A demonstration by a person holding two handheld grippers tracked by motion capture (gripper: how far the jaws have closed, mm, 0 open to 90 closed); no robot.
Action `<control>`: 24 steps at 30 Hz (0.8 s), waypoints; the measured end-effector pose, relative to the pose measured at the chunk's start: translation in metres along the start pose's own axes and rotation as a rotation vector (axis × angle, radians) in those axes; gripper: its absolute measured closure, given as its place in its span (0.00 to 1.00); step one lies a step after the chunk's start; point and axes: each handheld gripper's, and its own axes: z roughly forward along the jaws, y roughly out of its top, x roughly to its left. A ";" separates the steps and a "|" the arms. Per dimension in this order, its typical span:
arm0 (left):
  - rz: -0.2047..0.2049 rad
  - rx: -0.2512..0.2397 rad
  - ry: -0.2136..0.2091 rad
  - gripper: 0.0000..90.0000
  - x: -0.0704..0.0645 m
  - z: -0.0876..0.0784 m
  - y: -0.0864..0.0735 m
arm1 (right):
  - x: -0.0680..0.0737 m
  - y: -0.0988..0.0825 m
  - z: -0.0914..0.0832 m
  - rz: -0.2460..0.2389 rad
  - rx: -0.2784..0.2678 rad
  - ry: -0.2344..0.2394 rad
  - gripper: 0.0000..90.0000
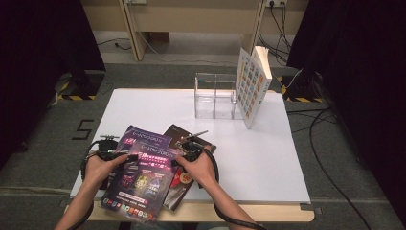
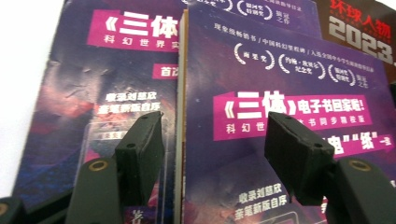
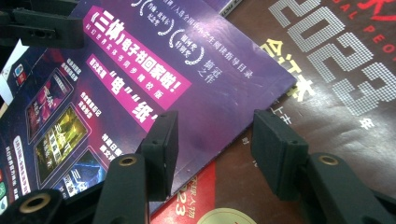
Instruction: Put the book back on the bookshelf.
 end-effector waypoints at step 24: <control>-0.136 -0.064 -0.090 0.62 0.008 -0.012 0.000 | 0.000 0.000 0.001 -0.015 -0.010 -0.001 0.59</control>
